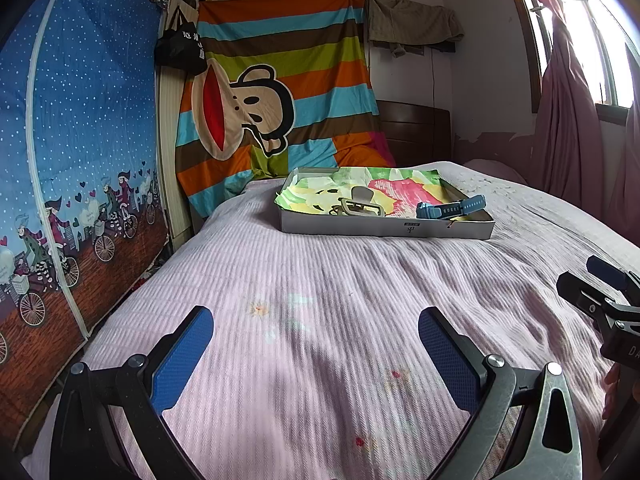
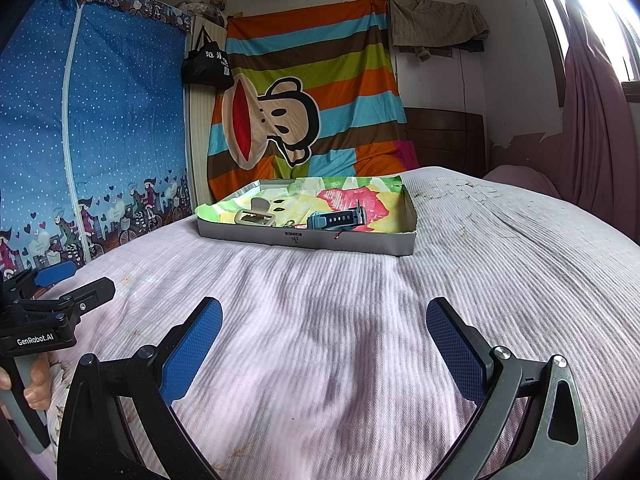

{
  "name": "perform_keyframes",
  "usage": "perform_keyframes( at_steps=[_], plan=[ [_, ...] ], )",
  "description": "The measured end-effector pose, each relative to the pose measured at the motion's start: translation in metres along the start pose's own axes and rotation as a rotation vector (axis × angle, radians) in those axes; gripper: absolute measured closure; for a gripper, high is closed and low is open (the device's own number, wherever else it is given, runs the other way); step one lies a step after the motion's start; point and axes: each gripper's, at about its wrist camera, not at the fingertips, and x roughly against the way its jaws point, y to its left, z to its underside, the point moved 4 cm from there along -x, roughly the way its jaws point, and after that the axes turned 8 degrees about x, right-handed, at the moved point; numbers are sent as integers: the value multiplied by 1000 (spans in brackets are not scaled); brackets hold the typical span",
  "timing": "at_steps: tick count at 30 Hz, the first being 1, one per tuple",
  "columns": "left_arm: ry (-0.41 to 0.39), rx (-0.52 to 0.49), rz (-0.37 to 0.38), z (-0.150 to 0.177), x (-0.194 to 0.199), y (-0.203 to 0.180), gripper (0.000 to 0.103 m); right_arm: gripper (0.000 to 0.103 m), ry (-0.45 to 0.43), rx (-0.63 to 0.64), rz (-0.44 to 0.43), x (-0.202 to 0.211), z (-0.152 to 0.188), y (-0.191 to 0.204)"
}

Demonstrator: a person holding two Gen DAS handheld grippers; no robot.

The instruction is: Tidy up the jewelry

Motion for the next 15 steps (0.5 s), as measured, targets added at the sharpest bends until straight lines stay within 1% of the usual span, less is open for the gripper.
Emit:
perform_keyframes(
  at_steps=[15],
  plan=[
    [-1,-2,0,1,0,-1,0,3,-1,0,0,0,0,0]
  ],
)
